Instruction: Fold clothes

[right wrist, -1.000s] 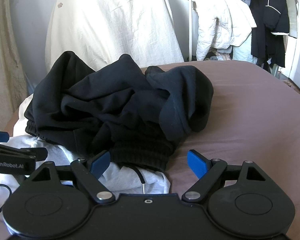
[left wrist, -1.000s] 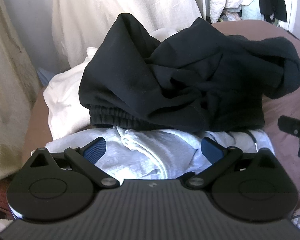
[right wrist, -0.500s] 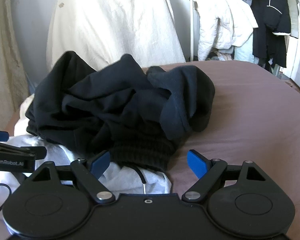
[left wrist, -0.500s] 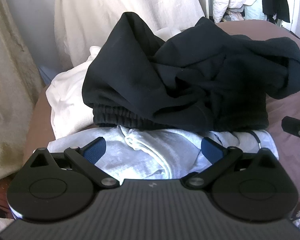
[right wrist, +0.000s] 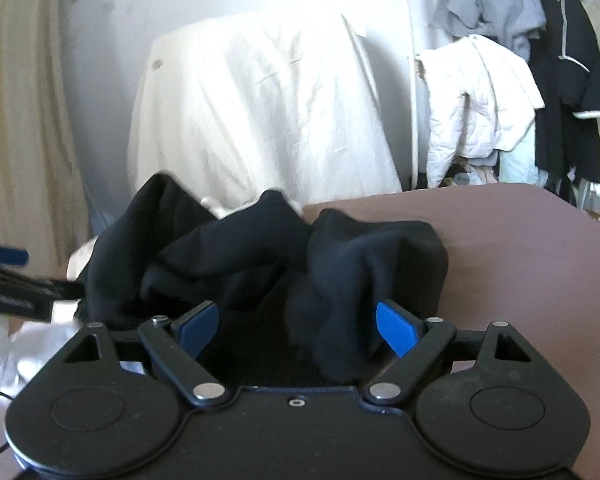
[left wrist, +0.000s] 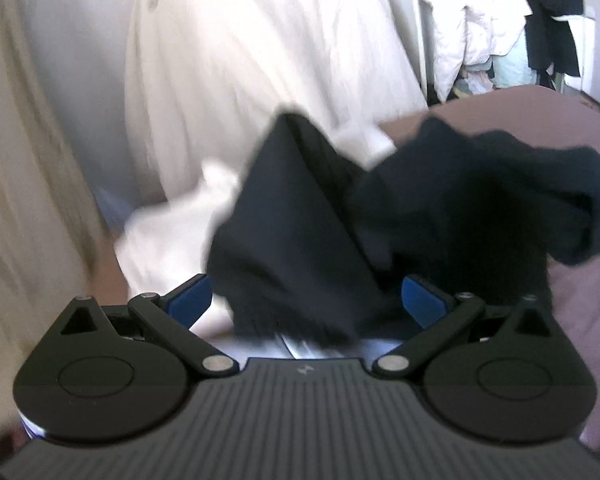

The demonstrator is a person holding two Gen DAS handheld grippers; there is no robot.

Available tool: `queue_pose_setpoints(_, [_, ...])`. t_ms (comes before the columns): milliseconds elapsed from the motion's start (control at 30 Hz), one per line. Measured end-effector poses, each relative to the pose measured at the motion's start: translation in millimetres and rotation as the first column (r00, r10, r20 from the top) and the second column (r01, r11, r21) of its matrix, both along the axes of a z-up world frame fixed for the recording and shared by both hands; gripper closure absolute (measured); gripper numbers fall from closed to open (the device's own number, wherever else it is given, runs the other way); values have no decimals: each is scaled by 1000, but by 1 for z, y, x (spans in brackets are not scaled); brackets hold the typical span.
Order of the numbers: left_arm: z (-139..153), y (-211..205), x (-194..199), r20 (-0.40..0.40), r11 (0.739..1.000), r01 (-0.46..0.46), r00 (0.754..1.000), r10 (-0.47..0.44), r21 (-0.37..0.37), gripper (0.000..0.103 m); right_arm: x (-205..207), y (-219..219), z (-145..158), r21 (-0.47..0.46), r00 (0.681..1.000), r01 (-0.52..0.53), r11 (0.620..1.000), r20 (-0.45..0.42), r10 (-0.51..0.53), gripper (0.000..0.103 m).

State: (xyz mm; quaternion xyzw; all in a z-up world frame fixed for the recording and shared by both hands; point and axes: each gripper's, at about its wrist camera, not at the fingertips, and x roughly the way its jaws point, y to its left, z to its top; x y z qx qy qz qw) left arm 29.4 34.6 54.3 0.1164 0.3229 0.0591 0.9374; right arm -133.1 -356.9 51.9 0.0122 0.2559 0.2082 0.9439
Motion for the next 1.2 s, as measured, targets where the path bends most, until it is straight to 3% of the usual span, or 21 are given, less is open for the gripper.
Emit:
queue_pose_setpoints(133, [11, 9, 43, 81, 985, 32, 996, -46, 169, 0, 53, -10, 13, -21, 993, 88, 996, -82, -90, 12])
queue_pose_setpoints(200, [1, 16, 66, 142, 979, -16, 990, -13, 202, 0, 104, -9, 20, -47, 951, 194, 980, -236, -199, 12])
queue_pose_setpoints(267, [-16, 25, 82, 150, 986, -62, 988, 38, 157, 0, 135, -6, 17, -37, 943, 149, 988, -295, -154, 12])
queue_pose_setpoints(333, [-39, 38, 91, 64, 998, -20, 998, 17, 55, 0, 157, -5, 4, -29, 935, 101, 994, -340, -105, 12])
queue_pose_setpoints(400, [-61, 46, 94, -21, 999, 43, 999, -43, 8, 0, 170, -6, -18, -23, 928, 50, 998, -369, -55, 11])
queue_pose_setpoints(533, [-81, 40, 104, -93, 996, 86, 992, -82, 31, 0, 188, -34, -79, 241, 850, 110, 964, -526, 35, 10])
queue_pose_setpoints(600, [-84, 37, 113, -111, 997, 82, 991, -80, 16, 0, 192, -29, -83, 246, 849, 77, 966, -524, 66, 9])
queue_pose_setpoints(700, [-82, 48, 126, -142, 991, 1, 990, -21, -136, 0, 197, -20, -90, 249, 846, 50, 967, -524, 92, 5])
queue_pose_setpoints(833, [-96, 63, 129, -174, 977, -33, 985, -5, -209, 1, 207, -12, -106, 241, 850, 51, 969, -520, 85, 6])
queue_pose_setpoints(900, [-98, 57, 122, -146, 982, -18, 989, -9, -186, 15, 203, -7, -100, 238, 881, 52, 970, -467, 68, 14])
queue_pose_setpoints(967, [-96, 56, 115, -96, 976, -10, 995, -11, -215, 50, 200, -1, -95, 235, 910, 53, 971, -412, 50, 36])
queue_pose_setpoints(1000, [-94, 56, 111, -80, 973, -6, 997, -13, -231, 59, 198, 2, -92, 233, 922, 53, 971, -384, 42, 52])
queue_pose_setpoints(1067, [-88, 47, 103, -55, 984, -4, 998, -5, -179, 88, 190, 1, -78, 248, 945, 28, 968, -324, 55, 63])
queue_pose_setpoints(1200, [-68, 31, 84, -17, 991, -10, 1000, 8, -133, 93, 164, -8, -45, 332, 980, 2, 943, -189, 64, 79])
